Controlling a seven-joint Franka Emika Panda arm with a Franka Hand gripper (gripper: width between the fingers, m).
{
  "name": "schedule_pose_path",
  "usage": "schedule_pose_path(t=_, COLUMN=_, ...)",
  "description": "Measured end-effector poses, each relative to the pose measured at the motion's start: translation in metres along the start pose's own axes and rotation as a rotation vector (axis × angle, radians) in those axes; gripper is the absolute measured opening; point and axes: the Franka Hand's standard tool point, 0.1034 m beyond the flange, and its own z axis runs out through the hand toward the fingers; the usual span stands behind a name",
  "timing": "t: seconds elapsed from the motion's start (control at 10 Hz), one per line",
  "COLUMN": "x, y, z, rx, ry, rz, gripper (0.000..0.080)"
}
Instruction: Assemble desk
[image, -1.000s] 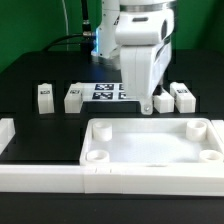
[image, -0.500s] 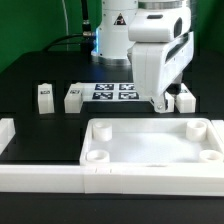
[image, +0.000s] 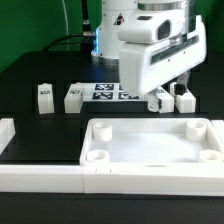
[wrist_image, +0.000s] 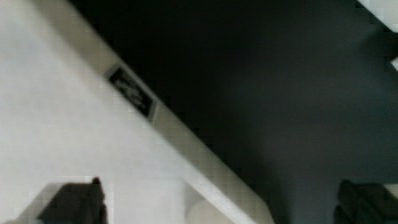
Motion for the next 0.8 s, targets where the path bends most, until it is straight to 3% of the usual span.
schedule_pose_path(t=0.1, x=0.000, y=-0.013, z=0.003, rx=0.010, ry=-0.007, rz=0.136, gripper=0.0649)
schedule_pose_path(t=0.2, x=0.002, y=-0.017, z=0.005, rx=0.012, ry=-0.009, rz=0.146, gripper=0.0649)
schedule_pose_path(t=0.6, x=0.002, y=-0.019, z=0.006, rx=0.022, ry=-0.009, rz=0.410, gripper=0.0649)
schedule_pose_path(t=0.8, x=-0.001, y=-0.030, z=0.004, rx=0.031, ry=-0.020, rz=0.667, gripper=0.0649)
